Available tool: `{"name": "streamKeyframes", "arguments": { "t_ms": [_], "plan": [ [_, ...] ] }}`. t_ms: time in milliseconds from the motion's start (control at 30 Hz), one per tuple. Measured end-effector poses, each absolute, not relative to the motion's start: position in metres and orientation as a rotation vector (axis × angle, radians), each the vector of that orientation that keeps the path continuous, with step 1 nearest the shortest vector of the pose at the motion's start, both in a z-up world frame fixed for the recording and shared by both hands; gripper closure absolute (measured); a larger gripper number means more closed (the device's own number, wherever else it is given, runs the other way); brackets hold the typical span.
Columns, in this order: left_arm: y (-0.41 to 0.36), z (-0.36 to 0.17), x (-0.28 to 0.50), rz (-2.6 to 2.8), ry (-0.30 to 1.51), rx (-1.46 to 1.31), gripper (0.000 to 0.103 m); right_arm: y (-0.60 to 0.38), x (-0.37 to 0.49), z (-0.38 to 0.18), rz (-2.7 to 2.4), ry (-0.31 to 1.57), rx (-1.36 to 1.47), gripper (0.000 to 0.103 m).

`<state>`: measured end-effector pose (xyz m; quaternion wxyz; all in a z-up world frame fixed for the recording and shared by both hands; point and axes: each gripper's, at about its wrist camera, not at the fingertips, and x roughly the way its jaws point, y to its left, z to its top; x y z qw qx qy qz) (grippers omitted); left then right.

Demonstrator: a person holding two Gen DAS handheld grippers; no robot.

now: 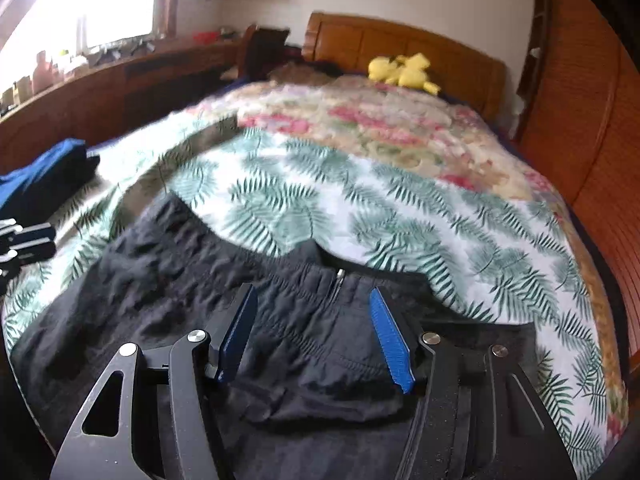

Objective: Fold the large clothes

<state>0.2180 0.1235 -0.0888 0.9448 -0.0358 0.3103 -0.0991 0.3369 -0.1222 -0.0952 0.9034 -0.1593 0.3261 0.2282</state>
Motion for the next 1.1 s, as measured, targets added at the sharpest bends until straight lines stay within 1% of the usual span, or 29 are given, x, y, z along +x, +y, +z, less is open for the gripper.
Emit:
{"name": "streamKeyframes", "arguments": {
  "t_ms": [233, 467, 733, 767, 933, 1100],
  "plan": [
    [0.116, -0.092, 0.221, -0.223, 0.642, -0.065, 0.083, -0.124, 0.367, -0.145, 0.404, 0.880, -0.339, 0.043],
    [0.111, -0.094, 0.224, -0.236, 0.650, -0.060, 0.083, -0.124, 0.378, -0.153, 0.375, 0.884, -0.350, 0.043],
    [0.108, -0.096, 0.226, -0.239, 0.657, -0.058, 0.083, -0.098, 0.394, -0.173, 0.449, 0.963, -0.329, 0.042],
    [0.109, -0.097, 0.226, -0.239, 0.658, -0.058, 0.083, -0.095, 0.396, -0.176, 0.453, 0.971, -0.328, 0.044],
    [0.110, -0.097, 0.227, -0.236, 0.658, -0.058, 0.083, -0.093, 0.403, -0.190, 0.482, 1.025, -0.314, 0.048],
    [0.109, -0.097, 0.227, -0.237, 0.657, -0.057, 0.083, -0.089, 0.405, -0.193, 0.503, 1.040, -0.306, 0.060]
  ]
}}
